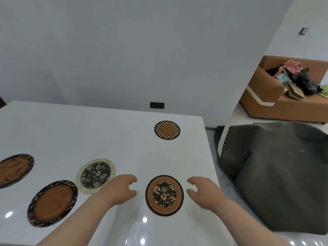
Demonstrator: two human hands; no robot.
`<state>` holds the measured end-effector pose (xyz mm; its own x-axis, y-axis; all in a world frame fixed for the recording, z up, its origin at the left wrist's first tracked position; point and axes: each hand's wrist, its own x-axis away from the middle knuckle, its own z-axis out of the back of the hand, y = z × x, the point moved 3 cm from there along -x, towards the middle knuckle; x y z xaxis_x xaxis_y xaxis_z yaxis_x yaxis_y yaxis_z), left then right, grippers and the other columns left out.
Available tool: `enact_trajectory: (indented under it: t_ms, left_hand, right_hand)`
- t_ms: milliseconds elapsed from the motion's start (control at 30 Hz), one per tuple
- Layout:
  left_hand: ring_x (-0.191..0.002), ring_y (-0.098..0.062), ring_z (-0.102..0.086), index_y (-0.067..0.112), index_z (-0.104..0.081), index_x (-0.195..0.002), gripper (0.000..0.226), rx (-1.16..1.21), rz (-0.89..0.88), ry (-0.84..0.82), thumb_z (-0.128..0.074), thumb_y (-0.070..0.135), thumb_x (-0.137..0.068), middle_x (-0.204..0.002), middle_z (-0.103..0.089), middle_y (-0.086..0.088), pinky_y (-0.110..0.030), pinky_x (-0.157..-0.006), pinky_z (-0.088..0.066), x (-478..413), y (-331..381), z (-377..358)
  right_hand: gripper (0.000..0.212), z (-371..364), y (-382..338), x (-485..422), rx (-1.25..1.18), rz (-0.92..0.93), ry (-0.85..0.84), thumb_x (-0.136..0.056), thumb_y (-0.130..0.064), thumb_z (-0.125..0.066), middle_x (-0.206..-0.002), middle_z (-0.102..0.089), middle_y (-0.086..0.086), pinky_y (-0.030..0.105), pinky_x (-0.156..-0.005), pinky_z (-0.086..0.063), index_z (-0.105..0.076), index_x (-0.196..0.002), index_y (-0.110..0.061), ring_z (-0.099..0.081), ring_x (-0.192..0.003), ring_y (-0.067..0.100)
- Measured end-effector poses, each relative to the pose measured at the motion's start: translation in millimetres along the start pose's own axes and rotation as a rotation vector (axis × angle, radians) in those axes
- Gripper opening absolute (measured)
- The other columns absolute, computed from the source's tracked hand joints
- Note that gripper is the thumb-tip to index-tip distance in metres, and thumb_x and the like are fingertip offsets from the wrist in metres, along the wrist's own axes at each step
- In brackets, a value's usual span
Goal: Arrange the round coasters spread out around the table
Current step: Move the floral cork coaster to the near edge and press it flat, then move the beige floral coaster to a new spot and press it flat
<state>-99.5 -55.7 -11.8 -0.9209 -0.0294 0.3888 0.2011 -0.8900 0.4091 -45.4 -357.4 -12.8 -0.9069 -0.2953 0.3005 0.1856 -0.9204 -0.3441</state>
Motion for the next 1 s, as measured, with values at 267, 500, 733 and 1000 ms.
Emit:
enact_trajectory:
  t_ms: [267,500,733,1000]
  left_hand:
    - [-0.118,-0.009,-0.051,0.031,-0.05,-0.132,0.048,0.043,0.012,0.075,-0.057,0.041,-0.086,-0.133,-0.052,0.01,-0.026,-0.096,-0.043,44.9,8.0,38.3]
    - [-0.107,-0.016,-0.058,0.023,-0.063,-0.11,0.036,0.068,0.0,0.141,-0.055,0.039,-0.079,-0.115,-0.064,0.002,-0.032,-0.089,-0.049,93.2,8.5,83.5]
    - [-0.103,-0.011,-0.057,0.03,-0.064,-0.111,0.028,0.1,0.054,0.227,-0.061,0.033,-0.083,-0.106,-0.059,0.013,-0.029,-0.087,-0.045,136.8,-8.0,105.7]
    - [-0.11,-0.009,-0.055,0.027,-0.062,-0.119,0.038,0.216,0.043,0.302,-0.066,0.035,-0.083,-0.114,-0.062,0.01,-0.031,-0.093,-0.044,156.3,-47.4,126.0]
  right_hand:
    - [0.046,41.9,-17.9,28.1,0.058,0.074,0.036,-0.093,-0.043,-0.049,-0.141,-0.052,-0.008,0.029,-0.107,-0.037,-0.048,-0.137,-0.029,-0.047,-0.129,0.013]
    - [0.041,80.2,-49.0,42.5,0.099,0.162,0.069,-0.096,-0.038,-0.047,-0.14,-0.054,-0.006,0.033,-0.106,-0.04,-0.051,-0.136,-0.028,-0.049,-0.127,0.016]
    - [0.042,83.8,-92.8,55.7,0.081,0.246,0.069,-0.094,-0.038,-0.048,-0.134,-0.059,-0.005,0.031,-0.1,-0.043,-0.053,-0.134,-0.027,-0.054,-0.12,0.015]
    - [0.038,71.5,-135.7,62.4,0.023,0.285,0.035,-0.092,-0.036,-0.049,-0.127,-0.062,-0.005,0.028,-0.095,-0.044,-0.058,-0.127,-0.023,-0.055,-0.114,0.013]
